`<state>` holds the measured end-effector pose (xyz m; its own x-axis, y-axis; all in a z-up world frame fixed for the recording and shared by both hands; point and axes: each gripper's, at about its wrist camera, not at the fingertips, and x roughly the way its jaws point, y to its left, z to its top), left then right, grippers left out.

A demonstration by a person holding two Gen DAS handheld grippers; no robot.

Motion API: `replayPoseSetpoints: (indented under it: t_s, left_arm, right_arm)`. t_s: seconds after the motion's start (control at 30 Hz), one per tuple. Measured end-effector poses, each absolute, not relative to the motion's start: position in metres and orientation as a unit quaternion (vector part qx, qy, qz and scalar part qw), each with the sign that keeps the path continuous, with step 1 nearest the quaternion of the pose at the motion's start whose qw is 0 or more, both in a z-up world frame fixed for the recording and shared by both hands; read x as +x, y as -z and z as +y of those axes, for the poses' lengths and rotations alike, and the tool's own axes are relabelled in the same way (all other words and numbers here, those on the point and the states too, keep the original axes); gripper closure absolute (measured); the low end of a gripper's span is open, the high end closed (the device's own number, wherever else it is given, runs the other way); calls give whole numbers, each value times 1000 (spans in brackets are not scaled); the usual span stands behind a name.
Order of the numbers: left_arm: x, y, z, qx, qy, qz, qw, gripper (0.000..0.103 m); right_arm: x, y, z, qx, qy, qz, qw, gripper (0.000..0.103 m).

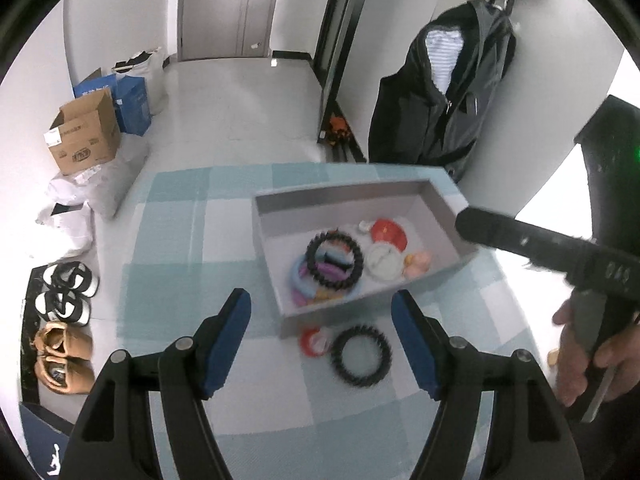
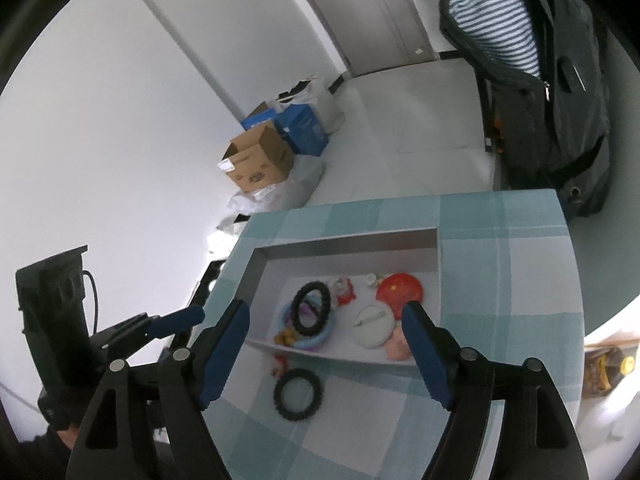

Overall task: Organize jewelry
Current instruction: 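Grasp the second black coiled bracelet with the right gripper and lift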

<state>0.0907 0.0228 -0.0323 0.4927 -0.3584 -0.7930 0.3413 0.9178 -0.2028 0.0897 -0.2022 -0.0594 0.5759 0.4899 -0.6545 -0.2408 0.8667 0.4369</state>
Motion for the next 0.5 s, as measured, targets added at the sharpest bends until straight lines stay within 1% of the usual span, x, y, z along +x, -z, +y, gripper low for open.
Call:
replayPoseSetpoints:
  t_s: [0.1,0.23,0.37,0.5]
  left_arm:
    - [84,40,28,-4,192,470,862,34]
    - [80,46,38,-11,181,481,858,34]
    - [81,49,53,-52,181,501,845,34]
    - [82,49,68,-76,162,505,845,34]
  right_arm:
    - [83,58,-195,138,-215,411,875,18]
    - [74,52,-183,107,-216,408,880,18]
    - [61,44,-174,80,-235,391,886,15]
    - [52,59,-160,71,-246,405,878,15]
